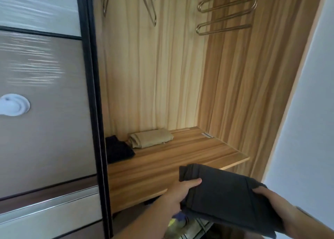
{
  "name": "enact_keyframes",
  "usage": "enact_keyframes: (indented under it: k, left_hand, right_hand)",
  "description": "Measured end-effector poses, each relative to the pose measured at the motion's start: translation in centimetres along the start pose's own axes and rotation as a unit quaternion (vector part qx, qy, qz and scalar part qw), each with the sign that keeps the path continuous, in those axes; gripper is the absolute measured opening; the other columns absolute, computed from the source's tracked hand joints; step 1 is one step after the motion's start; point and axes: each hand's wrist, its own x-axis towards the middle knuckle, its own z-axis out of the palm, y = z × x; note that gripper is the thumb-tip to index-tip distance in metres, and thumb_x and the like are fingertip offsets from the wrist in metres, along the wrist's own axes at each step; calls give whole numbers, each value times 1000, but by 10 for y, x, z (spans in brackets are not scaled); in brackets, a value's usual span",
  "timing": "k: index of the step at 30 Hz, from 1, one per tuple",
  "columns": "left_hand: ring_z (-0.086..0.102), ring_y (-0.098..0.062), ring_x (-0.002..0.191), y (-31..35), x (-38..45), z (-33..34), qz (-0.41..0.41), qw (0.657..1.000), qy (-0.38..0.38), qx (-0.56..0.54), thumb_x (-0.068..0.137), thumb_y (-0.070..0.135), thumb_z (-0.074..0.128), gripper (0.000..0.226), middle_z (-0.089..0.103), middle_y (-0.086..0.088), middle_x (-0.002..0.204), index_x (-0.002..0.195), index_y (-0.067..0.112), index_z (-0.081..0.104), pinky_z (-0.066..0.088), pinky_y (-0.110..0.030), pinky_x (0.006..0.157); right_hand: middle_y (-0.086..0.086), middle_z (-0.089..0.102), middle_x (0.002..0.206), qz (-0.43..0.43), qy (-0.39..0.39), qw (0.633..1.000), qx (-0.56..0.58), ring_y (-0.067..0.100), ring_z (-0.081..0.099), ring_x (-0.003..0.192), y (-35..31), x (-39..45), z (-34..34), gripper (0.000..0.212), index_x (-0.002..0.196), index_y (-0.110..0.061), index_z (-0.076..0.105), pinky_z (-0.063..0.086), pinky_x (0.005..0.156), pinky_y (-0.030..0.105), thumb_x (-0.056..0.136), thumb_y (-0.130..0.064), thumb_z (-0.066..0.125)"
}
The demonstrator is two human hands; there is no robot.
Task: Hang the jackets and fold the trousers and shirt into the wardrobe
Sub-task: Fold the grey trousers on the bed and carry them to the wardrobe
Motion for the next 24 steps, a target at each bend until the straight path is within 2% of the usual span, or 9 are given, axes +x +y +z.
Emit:
enact_keyframes:
  k: [2,3,5,7,10,16,19,22,24]
  left_hand:
    - [73,-27,91,8,24,-4,-8,1000,20,-20,71,32,85,46,76,-9,97,111,13,72,59,-37,80]
    - [73,-27,91,12,37,-5,-7,999,35,-26,71,31,85,47,76,-10,97,111,11,72,59,-37,80]
    - [74,-26,86,22,59,-6,-5,998,58,-33,71,31,85,45,76,-10,95,110,11,72,58,-32,69]
    - [74,-26,81,31,79,-6,-23,995,91,-39,69,34,86,47,77,-11,92,109,13,71,57,-31,63]
    - [73,-30,87,46,114,-7,-51,990,126,-47,68,36,86,50,76,-12,94,110,13,71,58,-37,72]
    - [71,-32,94,48,178,1,-81,979,178,-49,72,37,83,45,75,-14,97,108,13,70,55,-46,89]
    - [71,-32,92,48,207,-3,-83,978,178,-77,78,27,80,48,74,-15,101,120,10,64,58,-43,78]
    - [61,-33,114,51,241,-6,-50,972,218,-66,77,25,82,72,62,-14,128,138,13,47,50,-48,98]
    - [48,-30,130,52,268,-10,-28,963,266,19,77,30,82,86,46,-9,144,145,14,33,39,-45,111]
  right_hand:
    - [27,72,85,11,-26,1000,-10,39,67,84,-9,38,8,28,100,3,68,52,69,39,85,-20,63]
    - [26,72,83,12,-37,999,-16,38,68,82,-14,58,12,28,100,2,68,52,68,38,84,-21,63]
    - [24,73,85,2,-61,998,-27,38,69,83,-24,102,17,28,100,-2,69,54,73,39,83,-23,65]
    - [22,74,88,-8,-76,996,-42,37,68,87,-30,147,22,29,100,-3,70,53,86,44,81,-26,69]
    - [18,73,97,-1,-107,992,-66,36,66,95,-37,208,32,34,106,-4,70,47,98,48,81,-27,71]
    - [12,69,100,20,-122,986,-109,32,64,92,-49,289,40,45,111,-6,64,51,90,41,79,-36,76]
    - [11,64,118,-28,-139,974,-176,31,58,107,-57,323,47,54,124,-9,60,43,100,40,83,-41,72]
    - [11,62,122,-82,-134,957,-243,25,55,101,-66,358,59,50,123,-9,59,39,95,35,85,-40,70]
    - [10,61,121,-106,-109,950,-274,23,54,101,-70,382,67,51,124,-10,57,38,96,36,85,-40,70]
